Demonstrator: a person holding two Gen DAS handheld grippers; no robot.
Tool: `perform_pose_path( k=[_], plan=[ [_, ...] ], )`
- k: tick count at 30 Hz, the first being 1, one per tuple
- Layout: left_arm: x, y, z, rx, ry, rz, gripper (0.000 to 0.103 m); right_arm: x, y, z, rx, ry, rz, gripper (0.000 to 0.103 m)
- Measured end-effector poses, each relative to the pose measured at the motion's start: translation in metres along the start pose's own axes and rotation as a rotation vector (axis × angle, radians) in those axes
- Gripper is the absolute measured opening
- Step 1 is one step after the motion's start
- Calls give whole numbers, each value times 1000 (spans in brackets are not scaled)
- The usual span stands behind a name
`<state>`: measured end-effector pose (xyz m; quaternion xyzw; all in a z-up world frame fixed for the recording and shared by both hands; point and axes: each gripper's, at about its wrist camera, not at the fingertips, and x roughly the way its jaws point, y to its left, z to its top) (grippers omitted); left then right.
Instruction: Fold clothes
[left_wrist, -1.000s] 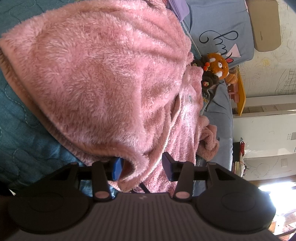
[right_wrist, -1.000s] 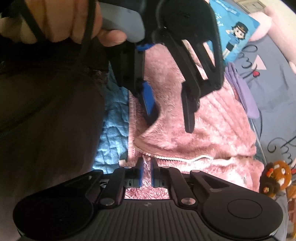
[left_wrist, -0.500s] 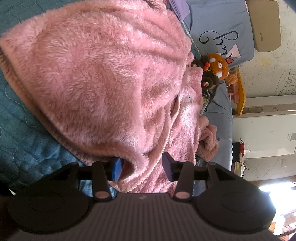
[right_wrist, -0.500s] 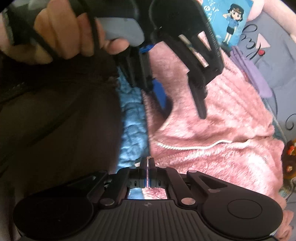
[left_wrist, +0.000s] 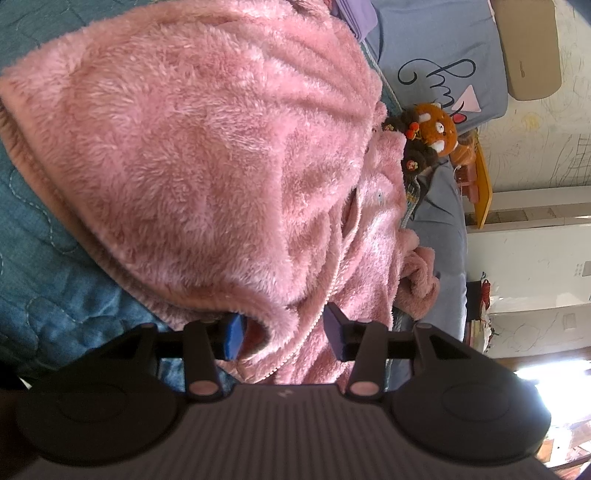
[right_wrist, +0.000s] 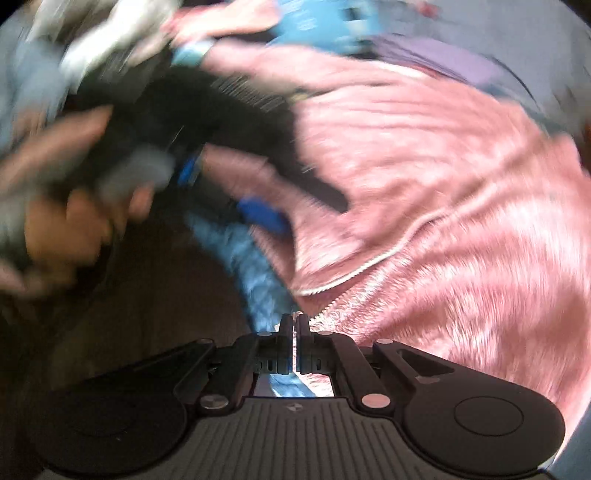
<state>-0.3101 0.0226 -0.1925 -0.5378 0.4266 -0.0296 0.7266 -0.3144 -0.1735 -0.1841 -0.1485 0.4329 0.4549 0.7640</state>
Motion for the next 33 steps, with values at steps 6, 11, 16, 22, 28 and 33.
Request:
perform_pose_path(
  k=[6,11,16,22,28,33],
  plan=[
    [1,0,-1,2,21,-24,50,-8,-30,-5,275,-65,100,2],
    [1,4,-2,-28,44,-96,50,1,-28,-9,316,-62,124,3],
    [5,3,-3,-27,73,-121,50,9,-25,-11,320,-58,121,3],
    [11,1,-5,-25,109,-117,50,9,-26,-13,328,-56,119,4],
    [18,-4,-9,12,140,-48,50,9,-25,-16,309,-40,101,4],
    [23,-5,-12,13,162,-47,50,4,-27,-16,298,-43,100,4]
  ],
)
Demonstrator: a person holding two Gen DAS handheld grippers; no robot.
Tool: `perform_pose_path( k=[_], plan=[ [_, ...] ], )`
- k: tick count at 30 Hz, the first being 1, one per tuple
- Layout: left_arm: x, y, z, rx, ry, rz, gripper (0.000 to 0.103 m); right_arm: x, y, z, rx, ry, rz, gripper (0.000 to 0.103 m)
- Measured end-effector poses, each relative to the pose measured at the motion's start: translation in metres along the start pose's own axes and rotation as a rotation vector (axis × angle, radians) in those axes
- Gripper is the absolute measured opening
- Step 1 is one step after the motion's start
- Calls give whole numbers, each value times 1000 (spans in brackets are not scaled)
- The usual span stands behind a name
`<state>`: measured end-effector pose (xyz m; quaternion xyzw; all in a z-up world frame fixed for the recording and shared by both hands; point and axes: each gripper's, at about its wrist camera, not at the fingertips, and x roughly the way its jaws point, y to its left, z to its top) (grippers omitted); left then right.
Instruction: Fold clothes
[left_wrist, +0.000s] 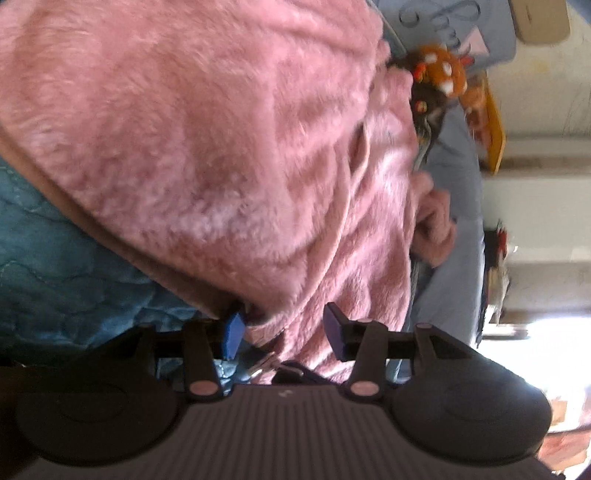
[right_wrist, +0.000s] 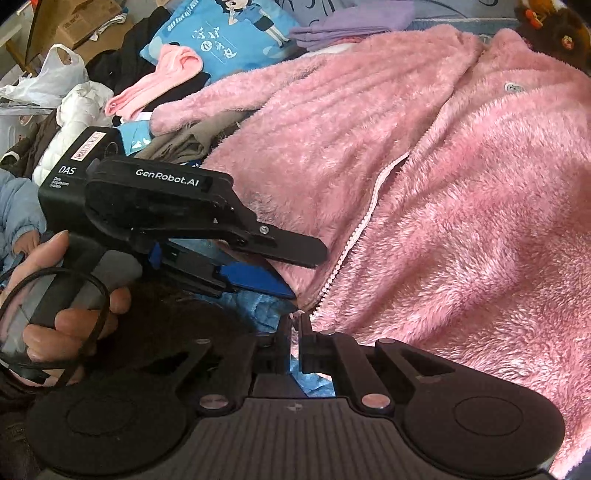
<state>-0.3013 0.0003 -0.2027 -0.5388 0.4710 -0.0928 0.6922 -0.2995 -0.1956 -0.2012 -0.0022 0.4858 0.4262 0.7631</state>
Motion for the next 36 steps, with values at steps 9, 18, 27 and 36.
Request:
perform_pose_path(
  k=[9,18,27,36],
  plan=[
    [-1,0,-1,-16,-5,-76,50,-17,-1,4,-6,-47,-8,3],
    [-5,-2,-6,6,-5,-66,30,-14,4,5,-44,-50,-25,3],
    [-7,0,-8,-6,17,-83,22,-18,1,8,-24,-98,-56,3],
    [-14,5,-10,-21,15,-72,22,-19,-7,15,22,-155,-91,2]
  ],
)
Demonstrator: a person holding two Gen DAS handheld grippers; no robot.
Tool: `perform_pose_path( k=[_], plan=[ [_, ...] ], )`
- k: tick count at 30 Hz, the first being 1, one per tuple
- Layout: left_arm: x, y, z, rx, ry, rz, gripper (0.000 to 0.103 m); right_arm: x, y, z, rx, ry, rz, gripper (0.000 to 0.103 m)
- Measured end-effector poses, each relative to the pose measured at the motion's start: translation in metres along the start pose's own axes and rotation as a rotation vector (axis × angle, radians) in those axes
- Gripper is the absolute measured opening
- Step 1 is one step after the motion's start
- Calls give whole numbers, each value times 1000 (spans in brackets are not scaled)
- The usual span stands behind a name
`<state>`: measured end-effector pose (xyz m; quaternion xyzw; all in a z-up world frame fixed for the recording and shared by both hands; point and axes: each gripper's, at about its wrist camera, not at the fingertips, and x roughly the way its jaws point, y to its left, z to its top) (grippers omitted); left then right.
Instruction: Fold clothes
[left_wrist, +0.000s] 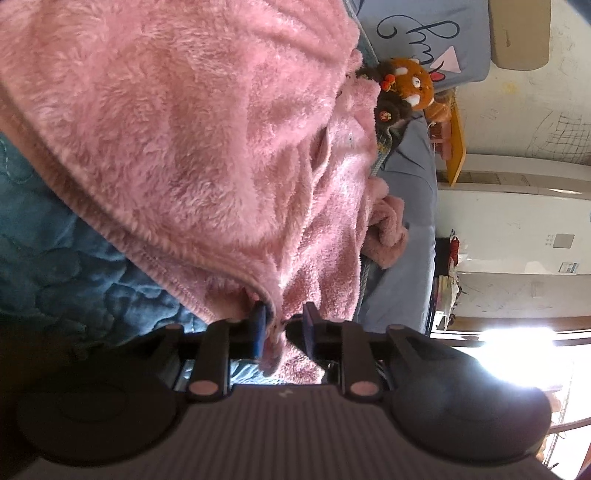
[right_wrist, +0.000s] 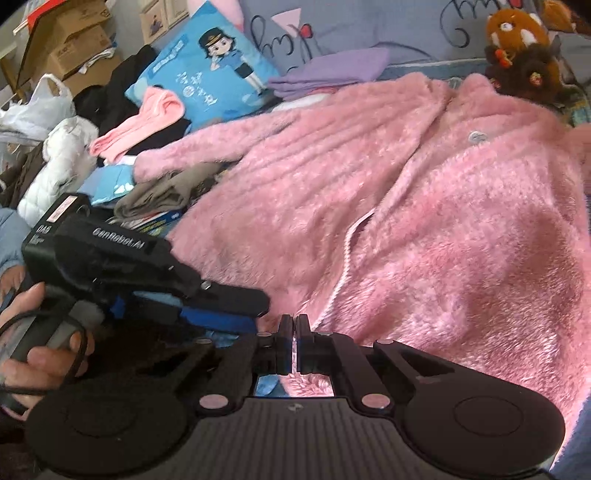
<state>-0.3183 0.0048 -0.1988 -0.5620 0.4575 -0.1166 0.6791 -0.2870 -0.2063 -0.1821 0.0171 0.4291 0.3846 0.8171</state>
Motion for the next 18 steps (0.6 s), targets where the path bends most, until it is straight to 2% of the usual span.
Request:
perform_pose_path(
  k=[9,13,15,16,17,18],
  plan=[
    [2,4,4,-41,-5,-25,22,0,0,-4,-12,41,65,3],
    [7,4,5,-39,4,-4,22,0,-3,-12,23,49,77,3],
    [12,1,5,-21,23,24,28,2,-5,-15,37,66,75,3],
    [15,1,5,-14,30,38,40,2,-6,-18,39,74,70,3],
    [18,0,5,-8,41,51,48,2,-6,-20,37,83,65,3],
    [20,-1,5,-2,42,64,48,3,-6,-22,39,87,62,3]
  ],
)
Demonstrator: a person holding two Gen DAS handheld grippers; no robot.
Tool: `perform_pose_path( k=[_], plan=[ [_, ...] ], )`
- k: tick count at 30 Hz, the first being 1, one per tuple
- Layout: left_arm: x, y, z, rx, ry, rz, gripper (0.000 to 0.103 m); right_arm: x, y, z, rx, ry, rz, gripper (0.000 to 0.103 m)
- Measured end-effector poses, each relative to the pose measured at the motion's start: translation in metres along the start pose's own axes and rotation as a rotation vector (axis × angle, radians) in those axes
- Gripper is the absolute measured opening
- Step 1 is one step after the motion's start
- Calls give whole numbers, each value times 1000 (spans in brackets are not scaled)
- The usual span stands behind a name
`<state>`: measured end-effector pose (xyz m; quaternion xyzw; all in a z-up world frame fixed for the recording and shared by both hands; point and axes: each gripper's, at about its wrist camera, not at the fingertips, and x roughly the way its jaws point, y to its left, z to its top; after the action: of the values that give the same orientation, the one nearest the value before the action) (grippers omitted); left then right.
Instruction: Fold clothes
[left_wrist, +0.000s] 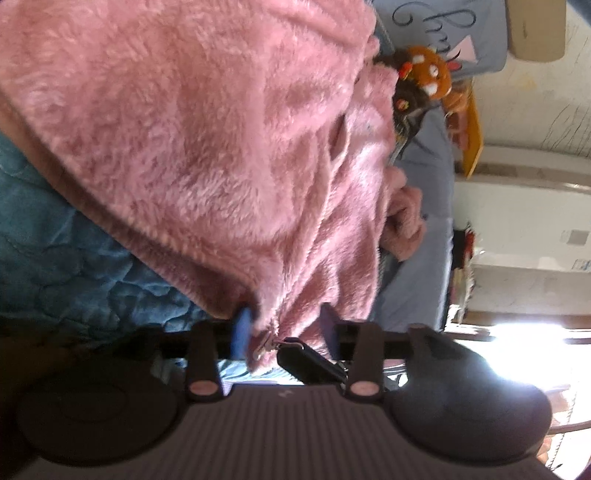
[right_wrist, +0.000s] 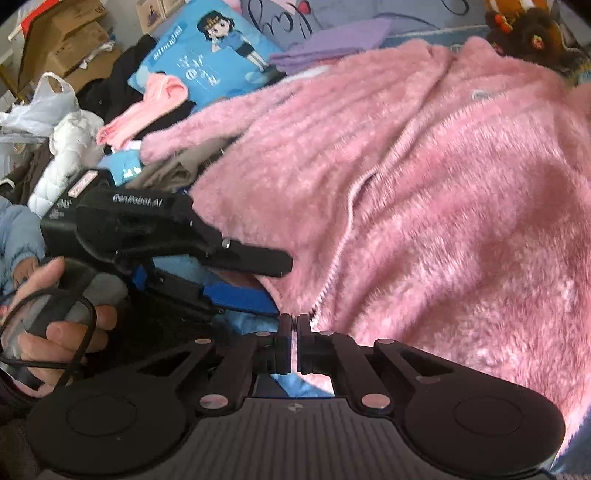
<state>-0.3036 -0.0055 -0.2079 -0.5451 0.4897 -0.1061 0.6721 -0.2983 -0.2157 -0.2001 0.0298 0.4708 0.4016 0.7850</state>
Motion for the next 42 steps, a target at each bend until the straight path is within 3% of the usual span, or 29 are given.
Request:
perform_pose_path(
  k=[6,9,11,13,23,42],
  plan=[
    [6,-1,-1,11,11,28,48,2,0,-9,1,8,-15,3],
    [5,0,-2,5,3,19,43,5,3,-11,-27,11,-28,4],
    [4,0,-3,1,1,19,17,6,5,-11,-39,9,-35,4],
    [4,0,-4,1,-1,27,12,6,7,-12,-51,3,-46,4],
    [3,1,-2,-11,-4,15,11,-5,21,-14,-143,-59,-119,3],
    [1,2,-2,-12,-1,22,13,-2,35,-9,-205,-54,-103,3]
  ],
)
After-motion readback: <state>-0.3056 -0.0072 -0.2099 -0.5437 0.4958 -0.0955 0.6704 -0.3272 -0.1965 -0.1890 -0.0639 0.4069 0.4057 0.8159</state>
